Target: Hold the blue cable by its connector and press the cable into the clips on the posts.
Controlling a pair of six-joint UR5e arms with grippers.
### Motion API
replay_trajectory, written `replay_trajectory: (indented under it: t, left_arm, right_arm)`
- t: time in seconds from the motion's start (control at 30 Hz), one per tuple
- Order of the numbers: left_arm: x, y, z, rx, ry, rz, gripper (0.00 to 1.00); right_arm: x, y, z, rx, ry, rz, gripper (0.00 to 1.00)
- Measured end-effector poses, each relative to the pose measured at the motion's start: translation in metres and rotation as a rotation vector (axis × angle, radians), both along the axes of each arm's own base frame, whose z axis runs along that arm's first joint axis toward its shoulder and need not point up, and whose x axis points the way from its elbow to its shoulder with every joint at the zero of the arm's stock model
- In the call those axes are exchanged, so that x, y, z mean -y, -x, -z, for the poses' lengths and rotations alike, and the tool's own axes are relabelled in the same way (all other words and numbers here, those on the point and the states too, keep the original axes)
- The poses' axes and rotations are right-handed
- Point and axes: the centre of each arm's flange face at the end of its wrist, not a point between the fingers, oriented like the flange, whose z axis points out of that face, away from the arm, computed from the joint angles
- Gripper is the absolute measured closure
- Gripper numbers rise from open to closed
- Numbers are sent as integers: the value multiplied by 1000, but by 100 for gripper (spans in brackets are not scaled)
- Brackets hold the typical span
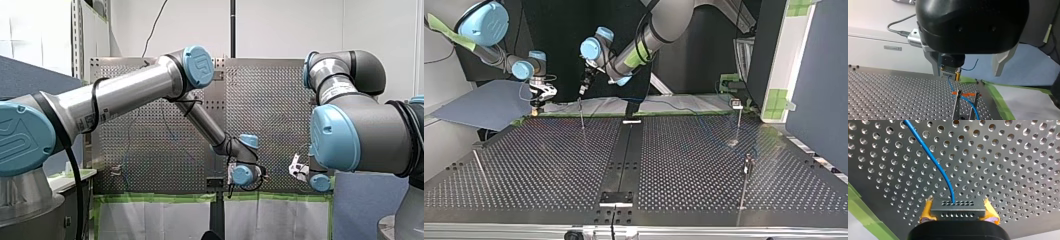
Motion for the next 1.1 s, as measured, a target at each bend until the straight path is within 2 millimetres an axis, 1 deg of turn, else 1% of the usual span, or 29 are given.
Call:
replay_trajectory:
  t: [0.17,0.43,1.1]
  left_arm:
    - [0,3,7,-11,27,1,0]
    - [-11,7,19,-17,5,-6,0]
    - [-11,8,18,-17,-13,-27,0]
  right_arm:
    - [1,0,0,7,3,1,100]
    - [2,-1,-1,22,14,-2,100]
    - [0,-3,2,27,11,-13,100]
